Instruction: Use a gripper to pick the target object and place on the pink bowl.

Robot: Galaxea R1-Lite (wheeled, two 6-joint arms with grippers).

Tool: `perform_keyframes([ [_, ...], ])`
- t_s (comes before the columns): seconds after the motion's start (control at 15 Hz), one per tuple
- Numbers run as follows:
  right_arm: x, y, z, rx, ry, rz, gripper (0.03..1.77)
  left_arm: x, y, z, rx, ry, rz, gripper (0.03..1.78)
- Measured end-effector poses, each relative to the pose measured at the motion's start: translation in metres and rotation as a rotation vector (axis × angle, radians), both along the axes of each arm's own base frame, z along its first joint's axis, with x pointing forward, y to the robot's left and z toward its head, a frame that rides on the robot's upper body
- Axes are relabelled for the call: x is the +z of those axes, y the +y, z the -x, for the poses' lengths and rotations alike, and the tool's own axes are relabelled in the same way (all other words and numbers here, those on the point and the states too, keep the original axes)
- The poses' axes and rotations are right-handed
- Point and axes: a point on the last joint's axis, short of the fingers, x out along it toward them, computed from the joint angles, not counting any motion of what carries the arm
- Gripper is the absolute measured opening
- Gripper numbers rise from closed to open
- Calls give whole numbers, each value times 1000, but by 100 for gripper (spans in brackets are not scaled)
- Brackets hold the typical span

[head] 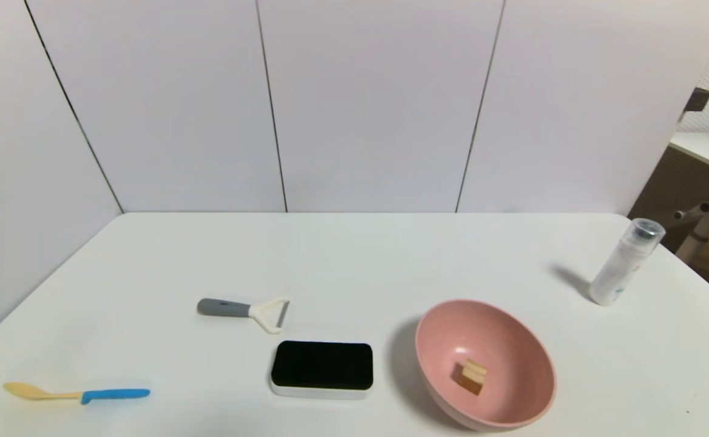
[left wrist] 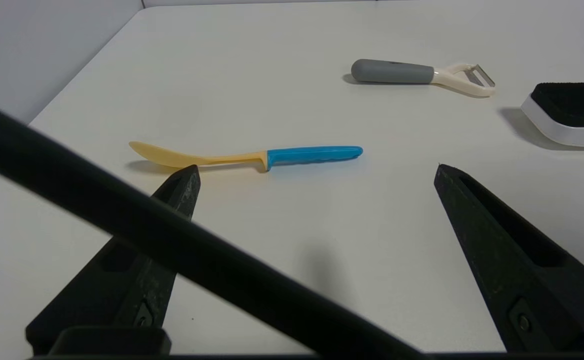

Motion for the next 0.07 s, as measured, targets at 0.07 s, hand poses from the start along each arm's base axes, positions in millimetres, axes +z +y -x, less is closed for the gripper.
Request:
perform_keyframes([
  [0.07,0,0,0,0,-1,0,171,0,0,0,0,0,0,169],
])
